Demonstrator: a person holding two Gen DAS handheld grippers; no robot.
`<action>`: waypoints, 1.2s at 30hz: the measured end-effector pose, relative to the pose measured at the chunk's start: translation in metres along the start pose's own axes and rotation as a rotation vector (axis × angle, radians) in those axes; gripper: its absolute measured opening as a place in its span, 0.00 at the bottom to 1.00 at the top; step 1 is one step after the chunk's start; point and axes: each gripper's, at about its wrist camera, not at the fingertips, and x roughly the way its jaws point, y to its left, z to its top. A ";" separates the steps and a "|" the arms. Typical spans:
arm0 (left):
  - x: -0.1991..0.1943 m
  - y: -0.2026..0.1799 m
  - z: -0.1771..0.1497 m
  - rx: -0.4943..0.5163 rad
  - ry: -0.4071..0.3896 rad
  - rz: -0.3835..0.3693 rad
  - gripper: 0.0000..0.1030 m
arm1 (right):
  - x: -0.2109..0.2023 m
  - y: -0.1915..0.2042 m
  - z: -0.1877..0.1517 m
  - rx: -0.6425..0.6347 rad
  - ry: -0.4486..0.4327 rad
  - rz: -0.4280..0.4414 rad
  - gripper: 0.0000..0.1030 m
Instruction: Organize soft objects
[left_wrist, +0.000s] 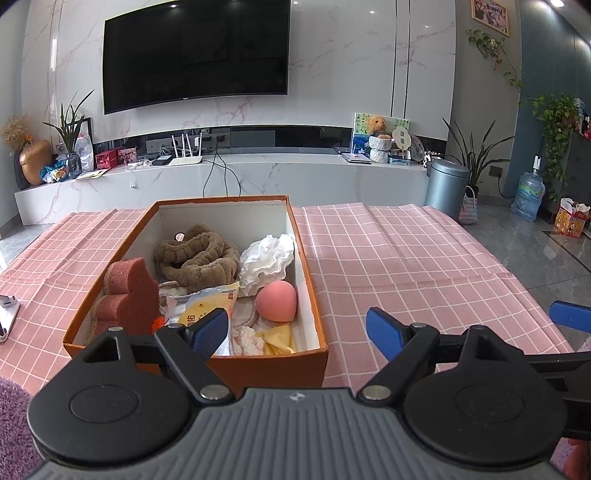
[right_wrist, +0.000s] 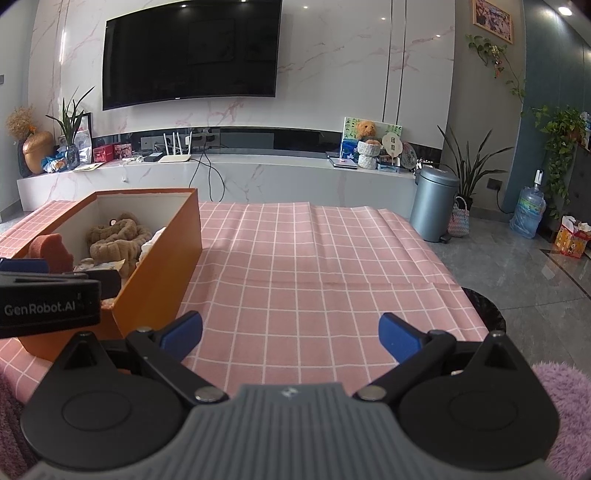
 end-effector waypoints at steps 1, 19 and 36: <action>0.000 0.000 0.000 0.000 0.001 -0.001 0.96 | 0.000 0.000 0.000 0.000 0.000 0.000 0.97; -0.001 0.003 0.001 -0.009 0.000 0.004 0.96 | -0.001 0.000 0.000 -0.002 0.000 0.001 0.97; 0.000 0.001 0.001 0.002 0.012 0.013 0.96 | -0.002 0.001 0.001 -0.008 -0.001 0.006 0.97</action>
